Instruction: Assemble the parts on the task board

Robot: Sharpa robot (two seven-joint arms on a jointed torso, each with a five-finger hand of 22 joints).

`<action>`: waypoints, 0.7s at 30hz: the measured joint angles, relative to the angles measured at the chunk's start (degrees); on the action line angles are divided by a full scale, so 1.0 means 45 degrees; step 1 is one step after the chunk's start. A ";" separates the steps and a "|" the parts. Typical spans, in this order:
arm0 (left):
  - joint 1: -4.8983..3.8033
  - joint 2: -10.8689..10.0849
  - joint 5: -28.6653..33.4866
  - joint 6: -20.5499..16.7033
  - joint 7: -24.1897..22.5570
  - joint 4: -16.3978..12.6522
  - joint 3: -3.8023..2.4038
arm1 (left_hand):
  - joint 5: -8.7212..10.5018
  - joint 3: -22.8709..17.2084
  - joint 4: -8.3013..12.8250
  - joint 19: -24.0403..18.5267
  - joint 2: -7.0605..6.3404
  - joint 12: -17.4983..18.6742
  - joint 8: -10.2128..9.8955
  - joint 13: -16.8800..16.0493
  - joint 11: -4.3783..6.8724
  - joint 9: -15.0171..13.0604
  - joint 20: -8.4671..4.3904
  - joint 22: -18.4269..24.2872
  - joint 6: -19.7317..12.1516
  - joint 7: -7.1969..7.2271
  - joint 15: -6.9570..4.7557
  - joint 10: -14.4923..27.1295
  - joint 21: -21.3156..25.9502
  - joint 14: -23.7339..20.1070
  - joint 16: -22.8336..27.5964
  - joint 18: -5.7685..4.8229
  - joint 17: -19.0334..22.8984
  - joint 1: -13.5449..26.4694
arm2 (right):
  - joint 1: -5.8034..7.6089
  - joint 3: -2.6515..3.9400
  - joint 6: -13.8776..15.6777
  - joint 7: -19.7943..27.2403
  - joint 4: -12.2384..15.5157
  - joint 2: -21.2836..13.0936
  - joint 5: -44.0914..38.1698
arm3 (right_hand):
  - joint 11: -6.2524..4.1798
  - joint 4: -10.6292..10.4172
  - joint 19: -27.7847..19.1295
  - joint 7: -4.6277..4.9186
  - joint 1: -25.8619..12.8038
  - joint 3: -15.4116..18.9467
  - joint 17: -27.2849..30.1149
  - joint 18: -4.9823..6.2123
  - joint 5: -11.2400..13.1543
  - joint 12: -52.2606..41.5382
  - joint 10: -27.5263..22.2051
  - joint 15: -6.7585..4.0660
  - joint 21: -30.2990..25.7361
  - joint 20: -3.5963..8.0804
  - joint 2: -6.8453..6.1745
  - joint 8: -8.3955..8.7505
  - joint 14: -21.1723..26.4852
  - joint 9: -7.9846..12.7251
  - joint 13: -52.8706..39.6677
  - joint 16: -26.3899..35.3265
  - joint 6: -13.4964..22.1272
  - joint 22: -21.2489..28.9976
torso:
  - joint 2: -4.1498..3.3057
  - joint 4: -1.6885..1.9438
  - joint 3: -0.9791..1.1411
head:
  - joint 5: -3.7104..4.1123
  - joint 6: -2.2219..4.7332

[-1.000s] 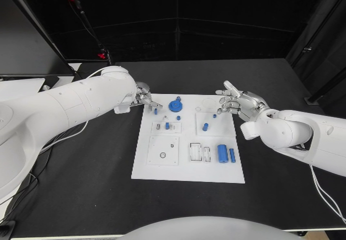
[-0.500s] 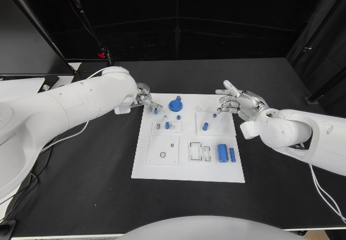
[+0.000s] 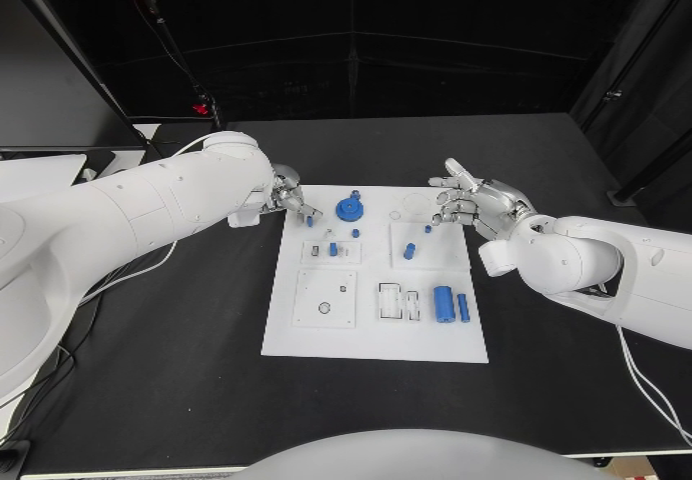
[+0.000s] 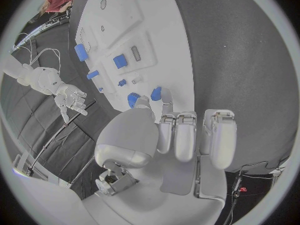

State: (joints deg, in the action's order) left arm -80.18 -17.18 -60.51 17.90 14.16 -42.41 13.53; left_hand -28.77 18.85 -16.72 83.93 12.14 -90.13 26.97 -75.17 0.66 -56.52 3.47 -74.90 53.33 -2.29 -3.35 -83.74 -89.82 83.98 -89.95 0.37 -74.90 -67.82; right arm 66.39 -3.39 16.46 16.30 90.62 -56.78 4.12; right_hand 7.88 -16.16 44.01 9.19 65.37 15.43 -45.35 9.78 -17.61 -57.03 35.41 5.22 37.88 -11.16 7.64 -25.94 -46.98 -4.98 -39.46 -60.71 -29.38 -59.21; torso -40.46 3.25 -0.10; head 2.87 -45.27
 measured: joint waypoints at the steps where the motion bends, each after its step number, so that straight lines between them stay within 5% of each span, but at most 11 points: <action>1: 0.0000 -0.0001 0.0000 0.0013 0.0000 0.0000 0.0000 | -0.0127 -0.0014 -0.0014 0.0000 0.0008 0.0000 -0.0001 -0.0002 0.0015 0.0000 0.0000 0.0000 0.0000 0.0000 0.0017 -0.0015 0.0000 -0.0017 0.0000 0.0000 0.0000 -0.0055 | 0.0000 0.0000 0.0000 -0.0002 0.0001 0.0000 0.0000 | 0.0000 0.0000 0.0000 0.0000 0.0000 0.0000 0.0000 0.0000 0.0000 0.0000 0.0000 0.0000 0.0000 0.0000 0.0000 0.0000 0.0000 0.0000 0.0000 0.0000 0.0000 0.0000 | 0.0000 0.0000 0.0000 | 0.0001 -0.0001; 21: 0.0026 0.0044 0.0000 0.0114 -0.0078 0.0032 -0.0002 | -0.0526 -0.0400 0.0021 0.0000 -0.0262 -0.0029 -0.0099 -0.0005 0.0017 0.0016 0.0000 0.0000 -0.0045 0.0046 0.0062 -0.0022 0.0000 -0.0020 0.0000 0.0000 0.0000 -0.0686 | 0.0000 0.0000 0.0002 -0.0029 -0.0005 0.0032 0.0000 | 0.0000 0.0000 0.0000 0.0046 0.0000 0.0000 0.0032 0.0001 -0.0056 0.0001 0.0001 0.0000 0.0000 0.0000 0.0000 -0.0065 0.0000 -0.0001 0.0038 -0.0048 0.0046 -0.0002 | 0.0007 0.0006 0.0000 | 0.0055 -0.0031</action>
State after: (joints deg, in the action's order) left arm -80.06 -16.98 -60.51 18.42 13.80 -42.27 13.52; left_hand -31.13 17.05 -16.63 83.93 10.96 -90.26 26.52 -75.19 0.73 -56.45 3.47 -74.90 53.12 -2.08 -3.07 -83.84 -89.82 83.89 -89.95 0.37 -74.90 -70.91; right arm 66.39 -3.39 16.47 16.17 90.60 -56.63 4.12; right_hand 7.88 -16.16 44.01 9.40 65.37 15.43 -45.20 9.78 -17.86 -57.03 35.42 5.22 37.88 -11.16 7.64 -26.23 -46.98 -4.98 -39.29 -60.93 -29.18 -59.22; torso -40.43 3.27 -0.10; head 3.12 -45.41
